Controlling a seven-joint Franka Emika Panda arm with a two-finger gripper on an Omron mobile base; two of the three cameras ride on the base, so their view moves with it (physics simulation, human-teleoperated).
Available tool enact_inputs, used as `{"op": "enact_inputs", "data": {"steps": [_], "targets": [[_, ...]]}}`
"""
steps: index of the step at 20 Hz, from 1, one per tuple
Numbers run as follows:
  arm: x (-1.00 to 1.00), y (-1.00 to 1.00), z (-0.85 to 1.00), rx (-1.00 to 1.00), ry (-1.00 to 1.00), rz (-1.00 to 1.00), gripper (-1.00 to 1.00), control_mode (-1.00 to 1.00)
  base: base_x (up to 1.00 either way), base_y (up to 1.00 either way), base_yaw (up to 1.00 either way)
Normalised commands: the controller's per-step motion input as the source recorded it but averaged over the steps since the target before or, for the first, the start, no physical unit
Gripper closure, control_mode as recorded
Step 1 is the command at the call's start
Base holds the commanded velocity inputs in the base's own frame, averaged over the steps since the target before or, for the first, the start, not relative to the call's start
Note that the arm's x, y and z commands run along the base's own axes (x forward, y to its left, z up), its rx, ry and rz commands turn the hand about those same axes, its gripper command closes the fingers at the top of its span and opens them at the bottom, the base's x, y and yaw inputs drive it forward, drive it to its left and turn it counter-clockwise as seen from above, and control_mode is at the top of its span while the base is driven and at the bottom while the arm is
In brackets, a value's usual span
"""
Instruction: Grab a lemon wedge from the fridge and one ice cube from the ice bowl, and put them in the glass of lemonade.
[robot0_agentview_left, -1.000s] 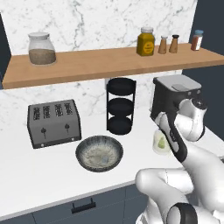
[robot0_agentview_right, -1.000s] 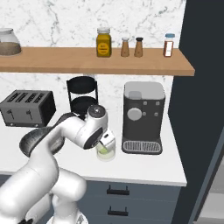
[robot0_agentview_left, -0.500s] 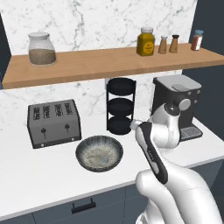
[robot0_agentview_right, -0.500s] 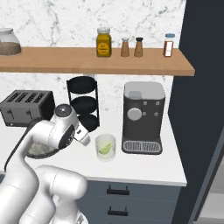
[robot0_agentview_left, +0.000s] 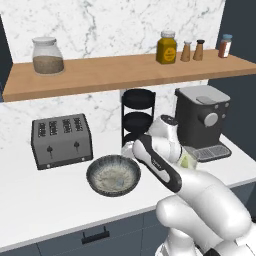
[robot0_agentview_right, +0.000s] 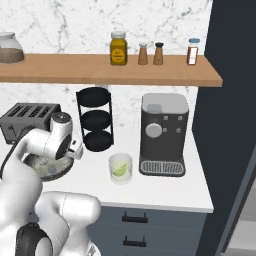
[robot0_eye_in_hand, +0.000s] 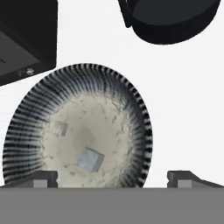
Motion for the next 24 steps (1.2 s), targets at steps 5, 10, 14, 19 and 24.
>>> {"op": "enact_inputs", "data": {"steps": [5,10,14,19,24], "targets": [[-0.47,0.82,0.14,-0.15,0.07,0.26,-1.0,-1.0,0.0,0.0,0.0],[-0.38,0.06,0.01,-0.16,0.12,0.02,-1.0,-1.0,0.0,0.0,0.0],[-0.17,-0.03,0.1,-0.13,0.3,0.0,-1.0,-1.0,0.0,0.0,0.0],[0.0,0.04,0.15,-0.08,0.26,0.0,-1.0,-1.0,0.0,0.0,0.0],[0.0,0.12,-0.42,-0.01,-0.03,0.0,-1.0,-1.0,0.0,0.0,0.0]]}}
